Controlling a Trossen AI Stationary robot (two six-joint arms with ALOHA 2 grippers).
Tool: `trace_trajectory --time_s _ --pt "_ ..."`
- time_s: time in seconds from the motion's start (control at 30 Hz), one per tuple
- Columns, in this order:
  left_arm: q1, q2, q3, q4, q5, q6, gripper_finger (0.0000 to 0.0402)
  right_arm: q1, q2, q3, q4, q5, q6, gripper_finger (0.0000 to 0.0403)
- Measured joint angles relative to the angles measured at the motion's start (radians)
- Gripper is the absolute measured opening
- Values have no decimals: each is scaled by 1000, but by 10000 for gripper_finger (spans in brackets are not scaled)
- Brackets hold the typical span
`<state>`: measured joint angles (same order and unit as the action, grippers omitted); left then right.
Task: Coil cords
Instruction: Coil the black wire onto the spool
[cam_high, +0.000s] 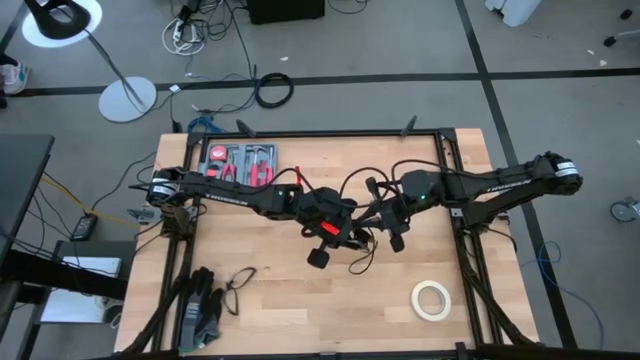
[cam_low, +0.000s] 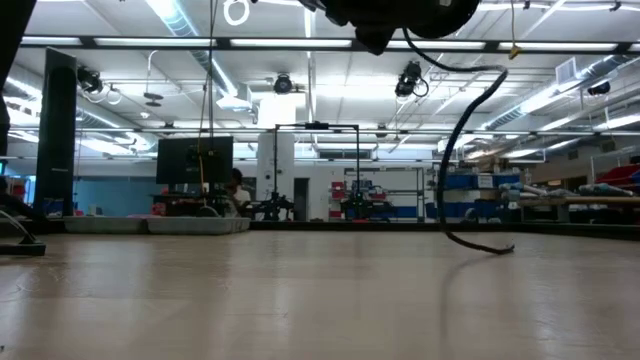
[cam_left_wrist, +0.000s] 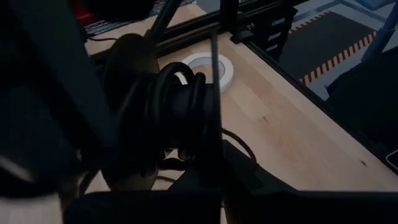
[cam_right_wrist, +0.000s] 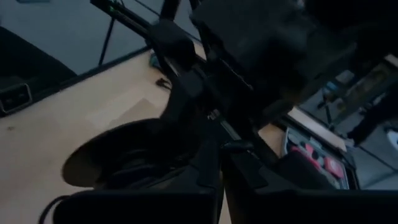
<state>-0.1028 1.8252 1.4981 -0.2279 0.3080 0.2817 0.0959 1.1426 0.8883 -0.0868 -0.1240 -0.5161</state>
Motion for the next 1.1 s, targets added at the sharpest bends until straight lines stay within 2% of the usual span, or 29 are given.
trace_trajectory --time_s 0.43,0.7,1.1 --pt "-2 1 -1 15 4 13 0 -10 4 0 -8 81 112 83" --pt "-15 0 1 27 32 43 0 -18 5 -2 -100 109 212 82" --pt "-20 0 1 22 1 84 0 -14 -14 -2 -224 89 345 78"
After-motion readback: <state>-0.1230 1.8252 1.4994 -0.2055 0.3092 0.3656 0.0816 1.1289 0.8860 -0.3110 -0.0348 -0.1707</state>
